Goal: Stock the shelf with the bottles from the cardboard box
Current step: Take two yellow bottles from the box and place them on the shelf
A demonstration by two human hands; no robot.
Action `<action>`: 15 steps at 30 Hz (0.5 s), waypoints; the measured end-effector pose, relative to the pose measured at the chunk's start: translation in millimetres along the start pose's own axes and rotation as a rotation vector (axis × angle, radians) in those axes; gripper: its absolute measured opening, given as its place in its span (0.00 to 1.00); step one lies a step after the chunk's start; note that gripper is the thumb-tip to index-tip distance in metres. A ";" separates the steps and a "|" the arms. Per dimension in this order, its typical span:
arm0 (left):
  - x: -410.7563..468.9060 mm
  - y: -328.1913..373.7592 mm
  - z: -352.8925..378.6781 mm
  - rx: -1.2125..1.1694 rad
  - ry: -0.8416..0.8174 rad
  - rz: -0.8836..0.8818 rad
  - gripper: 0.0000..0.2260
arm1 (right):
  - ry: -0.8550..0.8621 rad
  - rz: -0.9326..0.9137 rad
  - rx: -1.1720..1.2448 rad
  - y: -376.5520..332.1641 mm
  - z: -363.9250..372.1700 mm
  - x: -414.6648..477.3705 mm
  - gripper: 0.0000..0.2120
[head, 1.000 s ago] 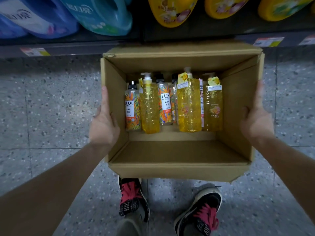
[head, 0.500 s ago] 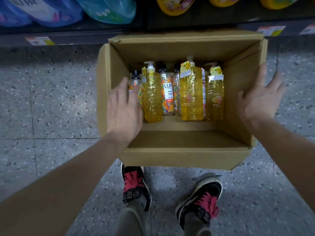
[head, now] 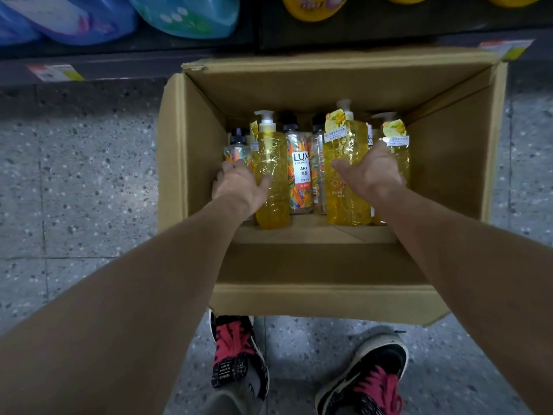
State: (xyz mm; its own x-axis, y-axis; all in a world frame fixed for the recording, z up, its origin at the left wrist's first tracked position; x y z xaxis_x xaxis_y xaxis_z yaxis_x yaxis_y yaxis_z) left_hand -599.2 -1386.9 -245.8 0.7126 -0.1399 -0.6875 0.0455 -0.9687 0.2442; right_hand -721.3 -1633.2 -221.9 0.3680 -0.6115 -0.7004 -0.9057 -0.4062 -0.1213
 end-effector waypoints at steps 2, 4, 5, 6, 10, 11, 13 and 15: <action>8.6 2.0 4.3 -0.003 0.012 0.036 0.34 | -0.017 0.011 0.019 -3.0 1.5 5.0 0.44; 14.8 3.5 12.0 -0.032 -0.014 0.055 0.34 | -0.022 0.024 0.041 -4.0 2.6 8.9 0.44; 16.2 4.4 16.1 -0.051 -0.029 0.064 0.35 | -0.023 0.027 0.056 -4.4 3.3 9.7 0.43; 16.8 4.8 19.1 -0.071 -0.032 0.072 0.35 | -0.024 0.028 0.073 -4.7 4.6 10.7 0.42; 12.1 2.5 21.8 -0.206 0.050 0.114 0.34 | -0.003 0.033 0.152 -3.6 6.7 11.8 0.42; 9.0 3.7 22.5 -0.240 0.071 0.136 0.34 | 0.007 0.030 0.173 -2.7 6.1 12.7 0.43; 1.9 6.5 25.5 -0.316 0.097 0.169 0.36 | 0.012 0.020 0.213 0.1 6.3 14.1 0.44; -4.1 7.4 30.8 -0.406 0.107 0.169 0.37 | -0.001 0.004 0.259 2.2 6.2 13.9 0.43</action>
State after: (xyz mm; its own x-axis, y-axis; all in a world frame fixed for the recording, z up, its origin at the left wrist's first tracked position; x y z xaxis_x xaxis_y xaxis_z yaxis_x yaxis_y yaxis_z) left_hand -623.3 -1399.8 -262.3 0.8013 -0.2465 -0.5452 0.1779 -0.7718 0.6104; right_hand -719.4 -1638.4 -236.2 0.3640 -0.6119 -0.7022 -0.9310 -0.2159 -0.2945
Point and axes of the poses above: each hand's wrist, its own x-axis towards the middle knuckle, its own z-axis out of the palm, y = z × x, the point moved 9 cm from there along x, towards the middle knuckle, and after that the axes turned 11 degrees about -x, right-handed, at the moved point
